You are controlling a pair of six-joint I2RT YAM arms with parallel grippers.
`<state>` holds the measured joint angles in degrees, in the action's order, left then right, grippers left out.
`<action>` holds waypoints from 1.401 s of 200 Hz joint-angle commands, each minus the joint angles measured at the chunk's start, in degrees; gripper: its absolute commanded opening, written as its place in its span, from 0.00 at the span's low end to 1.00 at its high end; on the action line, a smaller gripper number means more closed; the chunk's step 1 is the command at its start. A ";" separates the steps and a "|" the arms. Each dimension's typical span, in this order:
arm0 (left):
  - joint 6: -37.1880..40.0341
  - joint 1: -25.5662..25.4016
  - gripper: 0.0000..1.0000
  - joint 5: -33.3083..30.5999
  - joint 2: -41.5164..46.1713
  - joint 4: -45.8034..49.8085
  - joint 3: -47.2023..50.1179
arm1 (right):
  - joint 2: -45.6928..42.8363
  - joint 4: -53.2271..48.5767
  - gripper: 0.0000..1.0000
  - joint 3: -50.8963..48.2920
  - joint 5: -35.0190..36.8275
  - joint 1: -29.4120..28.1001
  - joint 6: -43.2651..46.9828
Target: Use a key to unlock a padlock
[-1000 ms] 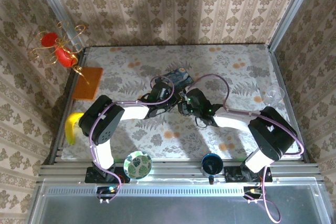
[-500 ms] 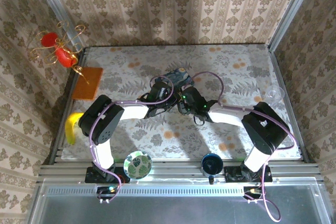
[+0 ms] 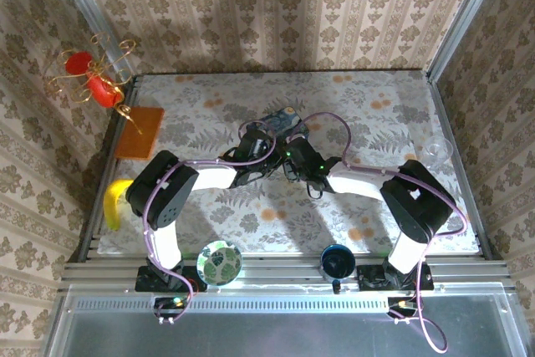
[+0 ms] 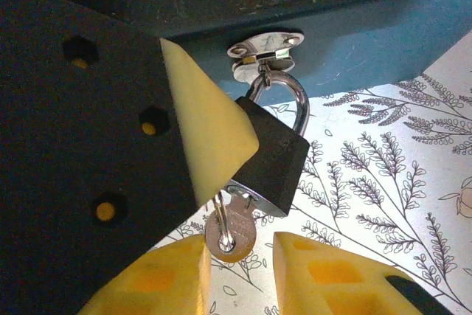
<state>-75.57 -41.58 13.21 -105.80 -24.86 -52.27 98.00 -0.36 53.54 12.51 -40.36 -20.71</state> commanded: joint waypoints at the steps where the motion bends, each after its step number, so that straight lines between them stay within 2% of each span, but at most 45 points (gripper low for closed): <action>1: -1.07 -0.53 0.00 1.90 -1.60 1.53 -0.59 | 0.09 4.61 0.27 2.04 2.06 -1.50 1.73; 61: -1.43 -0.56 0.00 3.22 -1.87 0.69 -0.10 | 2.11 7.67 0.22 2.47 3.35 -1.89 3.04; 102: -1.47 -0.58 0.00 3.09 -1.30 0.60 0.56 | 1.44 10.39 0.07 1.28 5.27 -1.84 1.13; 152: -1.37 -0.56 0.00 3.22 -1.09 -0.07 1.03 | 2.13 9.67 0.00 1.85 3.15 -0.71 -2.50; 180: -1.39 -0.60 0.00 3.22 -0.75 -0.46 1.71 | 1.73 10.20 0.00 1.30 -2.38 1.73 -6.58; 216: -1.35 -0.58 0.00 3.39 -0.72 -0.95 2.09 | 1.56 13.16 0.00 -0.22 -13.50 6.53 -13.72; 280: -1.57 -0.49 0.00 3.23 -0.64 -1.68 2.57 | 4.17 27.39 0.00 -6.87 -29.52 14.59 -27.48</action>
<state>-76.77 -40.82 11.49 -106.13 -28.36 -51.51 99.98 14.37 48.49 -13.15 -29.89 -39.99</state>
